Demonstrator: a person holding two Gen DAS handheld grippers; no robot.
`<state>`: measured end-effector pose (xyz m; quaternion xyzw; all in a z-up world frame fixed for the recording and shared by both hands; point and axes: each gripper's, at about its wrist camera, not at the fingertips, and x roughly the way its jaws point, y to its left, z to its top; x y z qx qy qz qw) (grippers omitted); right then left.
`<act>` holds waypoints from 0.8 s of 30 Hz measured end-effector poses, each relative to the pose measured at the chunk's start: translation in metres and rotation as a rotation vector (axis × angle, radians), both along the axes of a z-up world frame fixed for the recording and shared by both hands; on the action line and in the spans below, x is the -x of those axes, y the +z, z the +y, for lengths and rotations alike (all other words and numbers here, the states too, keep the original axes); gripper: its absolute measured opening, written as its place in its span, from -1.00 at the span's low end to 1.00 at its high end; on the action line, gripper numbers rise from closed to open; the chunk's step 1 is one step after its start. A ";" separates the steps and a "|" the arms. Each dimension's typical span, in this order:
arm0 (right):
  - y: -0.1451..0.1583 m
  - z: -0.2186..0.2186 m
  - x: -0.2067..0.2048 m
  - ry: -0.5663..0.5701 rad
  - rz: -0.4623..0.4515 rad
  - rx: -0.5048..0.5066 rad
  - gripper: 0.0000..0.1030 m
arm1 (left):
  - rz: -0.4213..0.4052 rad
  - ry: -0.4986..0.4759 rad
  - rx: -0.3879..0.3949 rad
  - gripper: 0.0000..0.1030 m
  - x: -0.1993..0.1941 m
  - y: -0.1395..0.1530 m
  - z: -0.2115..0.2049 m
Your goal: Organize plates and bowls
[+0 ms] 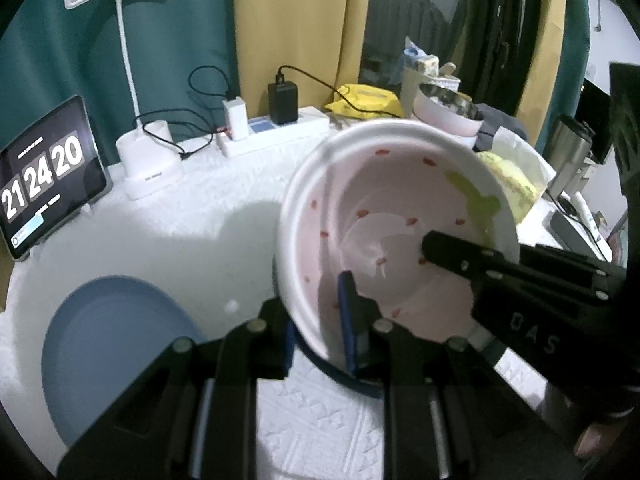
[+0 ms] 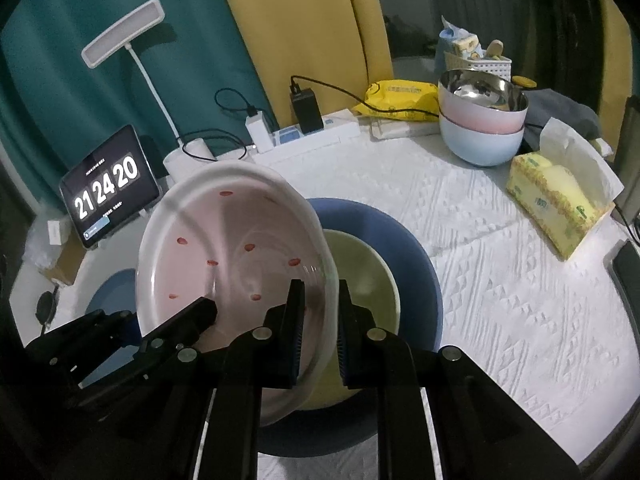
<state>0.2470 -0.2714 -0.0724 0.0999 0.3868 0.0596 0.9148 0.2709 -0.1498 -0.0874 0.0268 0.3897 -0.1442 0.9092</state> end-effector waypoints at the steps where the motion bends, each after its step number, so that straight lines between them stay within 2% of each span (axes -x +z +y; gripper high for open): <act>1: -0.001 0.000 -0.001 -0.003 0.002 0.008 -0.69 | 0.000 -0.002 0.000 -0.63 0.000 0.000 -0.001; 7: -0.006 0.001 -0.005 -0.013 0.030 0.011 -0.60 | 0.000 -0.011 -0.011 -0.62 0.000 -0.001 -0.005; 18: -0.010 -0.005 -0.009 -0.037 0.055 0.020 -0.56 | 0.009 -0.030 -0.008 -0.53 -0.002 -0.003 -0.009; 21: -0.008 -0.007 -0.008 -0.052 0.055 0.024 -0.43 | 0.004 -0.026 -0.014 -0.51 -0.003 -0.002 -0.008; 24: -0.007 -0.010 -0.009 -0.053 0.064 0.012 -0.42 | 0.002 -0.021 -0.012 -0.50 -0.004 0.000 -0.006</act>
